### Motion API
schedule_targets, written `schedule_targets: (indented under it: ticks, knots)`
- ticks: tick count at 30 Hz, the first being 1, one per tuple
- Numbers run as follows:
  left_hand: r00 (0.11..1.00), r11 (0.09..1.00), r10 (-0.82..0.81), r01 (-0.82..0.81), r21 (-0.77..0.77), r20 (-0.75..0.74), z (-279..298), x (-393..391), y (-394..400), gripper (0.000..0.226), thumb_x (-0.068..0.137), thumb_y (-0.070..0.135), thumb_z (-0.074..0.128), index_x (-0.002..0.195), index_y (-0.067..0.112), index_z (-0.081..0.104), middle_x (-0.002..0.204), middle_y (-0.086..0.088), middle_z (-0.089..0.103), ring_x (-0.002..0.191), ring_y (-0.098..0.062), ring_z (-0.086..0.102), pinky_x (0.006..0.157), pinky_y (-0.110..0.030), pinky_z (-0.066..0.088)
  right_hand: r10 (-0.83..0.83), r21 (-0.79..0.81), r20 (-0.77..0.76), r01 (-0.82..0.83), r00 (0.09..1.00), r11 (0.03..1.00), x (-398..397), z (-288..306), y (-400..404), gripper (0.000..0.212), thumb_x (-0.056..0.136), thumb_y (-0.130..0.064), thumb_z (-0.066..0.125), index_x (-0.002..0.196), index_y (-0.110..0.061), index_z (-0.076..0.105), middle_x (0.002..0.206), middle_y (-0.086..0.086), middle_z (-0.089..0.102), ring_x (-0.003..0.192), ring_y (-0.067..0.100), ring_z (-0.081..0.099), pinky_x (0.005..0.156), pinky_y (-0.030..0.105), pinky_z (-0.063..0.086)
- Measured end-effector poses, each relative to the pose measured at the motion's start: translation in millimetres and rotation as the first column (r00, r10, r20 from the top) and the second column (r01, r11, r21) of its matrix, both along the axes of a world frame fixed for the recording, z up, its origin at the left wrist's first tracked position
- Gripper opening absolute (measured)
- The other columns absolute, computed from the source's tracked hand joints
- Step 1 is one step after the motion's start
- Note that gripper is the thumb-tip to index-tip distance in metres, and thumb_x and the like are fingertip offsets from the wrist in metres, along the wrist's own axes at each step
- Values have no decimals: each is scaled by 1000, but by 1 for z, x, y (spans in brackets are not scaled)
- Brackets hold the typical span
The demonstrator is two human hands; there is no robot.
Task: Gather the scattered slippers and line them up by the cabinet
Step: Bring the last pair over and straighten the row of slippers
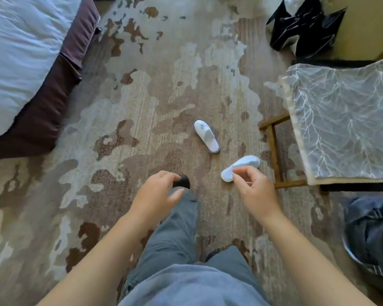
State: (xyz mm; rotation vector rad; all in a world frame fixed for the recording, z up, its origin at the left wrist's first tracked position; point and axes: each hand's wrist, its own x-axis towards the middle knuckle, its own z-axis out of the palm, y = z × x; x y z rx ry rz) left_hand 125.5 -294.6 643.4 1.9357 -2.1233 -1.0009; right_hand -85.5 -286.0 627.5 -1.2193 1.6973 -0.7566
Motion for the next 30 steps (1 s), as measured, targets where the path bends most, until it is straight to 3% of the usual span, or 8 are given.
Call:
schedule_targets:
  ticks: [4,7,12,16,22,26,30]
  knots:
    - [994,994,-106,106,9,14,-32,-9,-124,38,88,27,52,122,13,49,131,-3,49,121,-19,42,94,-23,32,-176,85,-32,178,984,980,-3,-43,-75,13,86,-18,54,96,-18,61,86,-6,61,82,8,56,65,15,40]
    - [980,981,-195,194,25,42,-56,-27,-208,39,87,28,52,123,13,48,132,-5,49,122,-21,42,95,-27,32,-316,143,-40,318,948,937,-8,-77,-117,13,85,-11,55,96,-13,62,77,-11,58,74,0,52,63,16,37]
    - [929,933,-360,357,40,89,-134,-68,-308,39,87,25,51,123,12,48,132,-8,49,122,-26,41,96,-33,34,-393,262,-91,403,915,877,-25,-156,-161,15,85,-11,54,99,-11,60,77,-13,54,74,-1,50,61,12,34]
    - [899,911,-413,410,51,143,-259,-94,-358,42,86,22,48,126,9,46,134,-11,48,123,-31,40,99,-38,34,-480,333,-117,490,869,806,-44,-275,-194,19,84,-12,56,103,-12,58,86,-7,55,81,9,52,65,18,37]
    - [893,901,-421,391,189,159,-493,-111,-366,45,85,23,52,127,10,42,135,-14,46,123,-31,40,98,-42,38,-559,395,-251,611,790,686,-76,-507,-224,48,80,-12,60,123,-3,42,128,16,46,111,29,48,89,36,38]
    - [903,903,-406,373,213,138,-619,-118,-365,52,83,26,56,130,11,40,137,-14,44,126,-32,38,102,-42,34,-610,409,-376,716,698,566,-96,-634,-220,66,74,-14,69,129,-2,34,133,21,38,117,34,43,89,38,40]
    - [910,914,-380,340,222,169,-698,-122,-369,56,83,28,58,132,9,37,139,-16,41,128,-33,36,103,-43,34,-630,455,-483,789,608,412,-108,-713,-211,78,68,-19,75,128,2,29,135,26,29,122,40,36,97,43,37]
